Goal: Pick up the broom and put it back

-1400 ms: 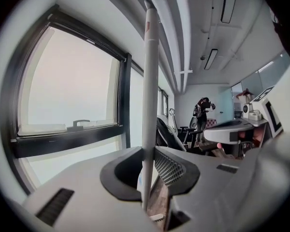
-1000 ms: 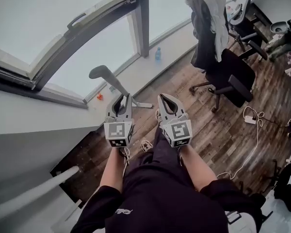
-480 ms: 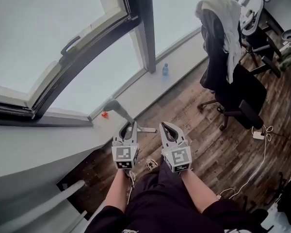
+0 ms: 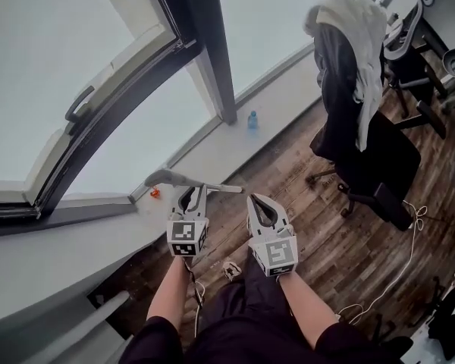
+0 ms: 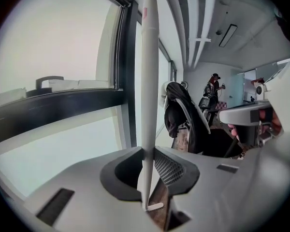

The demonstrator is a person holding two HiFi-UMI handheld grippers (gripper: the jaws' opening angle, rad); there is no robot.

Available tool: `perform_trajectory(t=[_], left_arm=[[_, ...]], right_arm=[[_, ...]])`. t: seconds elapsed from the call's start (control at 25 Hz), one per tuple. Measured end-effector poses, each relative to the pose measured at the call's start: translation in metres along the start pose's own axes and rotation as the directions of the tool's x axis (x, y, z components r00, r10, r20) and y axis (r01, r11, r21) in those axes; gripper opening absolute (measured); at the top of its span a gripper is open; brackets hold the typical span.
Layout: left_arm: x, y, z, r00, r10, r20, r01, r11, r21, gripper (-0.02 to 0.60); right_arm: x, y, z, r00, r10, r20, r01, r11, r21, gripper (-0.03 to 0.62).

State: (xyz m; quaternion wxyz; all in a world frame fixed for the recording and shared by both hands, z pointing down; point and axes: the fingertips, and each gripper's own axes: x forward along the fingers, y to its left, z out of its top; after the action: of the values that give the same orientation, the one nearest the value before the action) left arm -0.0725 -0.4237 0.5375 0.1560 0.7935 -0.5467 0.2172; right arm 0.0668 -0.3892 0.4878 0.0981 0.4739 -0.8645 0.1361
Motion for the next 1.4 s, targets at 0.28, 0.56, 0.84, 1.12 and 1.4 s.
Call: perform_trajectory(t=[0.28,0.56,0.84,1.12,1.4], left_arm=[[0.092,0.019,0.022,1.0,-0.027,-0.017,0.027,1.0,0.005,0.077],[0.141,0.042,0.029,1.0,-0.014,-0.023,0.014,1.0,-0.02,0.076],[0.172,0.067,0.022,0.997,0.02,-0.079,-0.024,0.998,-0.05,0.077],[0.22,0.072,-0.002,0.988,0.028,-0.15,-0.034,0.999,-0.035,0.077],[0.27,0.087,0.017,0.99,0.085,-0.11,-0.092,0.994,-0.063,0.077]], right_arm=[[0.044,-0.053,-0.012,0.999,-0.006,-0.042,0.006,1.0,0.006,0.021],[0.084,-0.083,-0.015,0.999,-0.006,-0.038,0.007,1.0,0.012,0.021],[0.121,-0.088,-0.024,0.999,-0.008,-0.032,0.009,0.999,0.038,0.021],[0.143,-0.084,-0.062,0.996,0.018,-0.085,-0.007,0.992,0.127,0.021],[0.151,-0.093,-0.063,0.995,0.021,-0.102,-0.01,0.994,0.109,0.021]])
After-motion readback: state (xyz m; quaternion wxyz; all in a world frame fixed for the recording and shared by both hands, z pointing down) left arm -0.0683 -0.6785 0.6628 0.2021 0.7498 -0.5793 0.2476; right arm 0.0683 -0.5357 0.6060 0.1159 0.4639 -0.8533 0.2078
